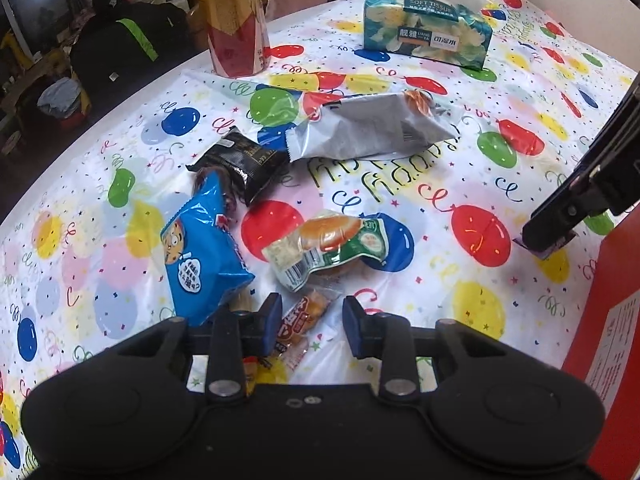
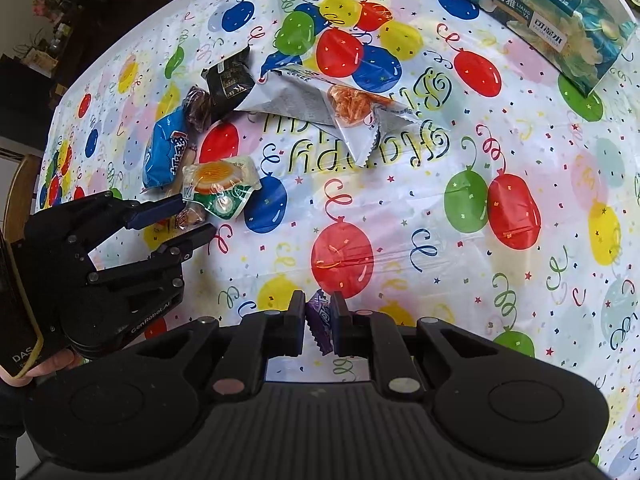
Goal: Organize snacks
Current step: 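Carry purple candy and clear snack packet over the white box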
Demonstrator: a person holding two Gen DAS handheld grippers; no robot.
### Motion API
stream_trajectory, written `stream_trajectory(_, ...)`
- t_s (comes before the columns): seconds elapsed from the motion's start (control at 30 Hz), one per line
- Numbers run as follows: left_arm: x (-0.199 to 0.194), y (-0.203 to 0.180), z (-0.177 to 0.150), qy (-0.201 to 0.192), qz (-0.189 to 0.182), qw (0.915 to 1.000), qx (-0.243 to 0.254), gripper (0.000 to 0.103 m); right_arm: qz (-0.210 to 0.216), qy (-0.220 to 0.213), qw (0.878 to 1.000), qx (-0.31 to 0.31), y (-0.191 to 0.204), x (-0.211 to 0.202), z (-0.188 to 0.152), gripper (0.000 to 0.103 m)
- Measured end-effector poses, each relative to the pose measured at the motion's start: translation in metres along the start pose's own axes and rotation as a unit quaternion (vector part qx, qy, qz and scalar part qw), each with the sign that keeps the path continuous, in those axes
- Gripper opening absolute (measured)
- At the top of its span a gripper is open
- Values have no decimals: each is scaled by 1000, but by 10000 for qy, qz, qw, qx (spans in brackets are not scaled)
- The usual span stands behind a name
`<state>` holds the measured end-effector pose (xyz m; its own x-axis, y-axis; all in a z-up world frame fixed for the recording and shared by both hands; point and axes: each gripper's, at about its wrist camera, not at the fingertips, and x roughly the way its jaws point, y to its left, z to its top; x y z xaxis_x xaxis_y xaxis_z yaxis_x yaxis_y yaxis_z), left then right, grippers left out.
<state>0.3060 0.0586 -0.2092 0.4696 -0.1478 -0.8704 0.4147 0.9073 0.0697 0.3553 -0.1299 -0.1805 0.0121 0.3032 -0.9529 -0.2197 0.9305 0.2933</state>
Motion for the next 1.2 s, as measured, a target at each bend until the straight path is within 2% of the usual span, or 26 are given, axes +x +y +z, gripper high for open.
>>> stream_trajectory(0.1,-1,-2,0,15,72,10000,43,16,-2,-33,10000,8,1,-3,-2,13)
stream_trajectory(0.2,-5,-3,-3,-5,65,10000,-25,12,-1,-70,10000,-8,3,-8,-5,13)
stream_trajectory(0.37,-23,0,-7,-77,-62,9994,-320,11,35,-197,9998,-37,6,-25,-13,13)
stream_trajectory(0.73,-93,6,-12,-456,-291,9933,-1021,11,99,-655,9975,-250,19,-85,-46,13)
stream_trajectory(0.9,-131,-9,-16,-588,-345,9929,-979,11,116,-922,9950,-373,23,-115,-69,13)
stream_trajectory(1.2,-179,-43,-34,-592,-615,9922,-912,11,72,-1060,9936,-386,19,-143,-119,13)
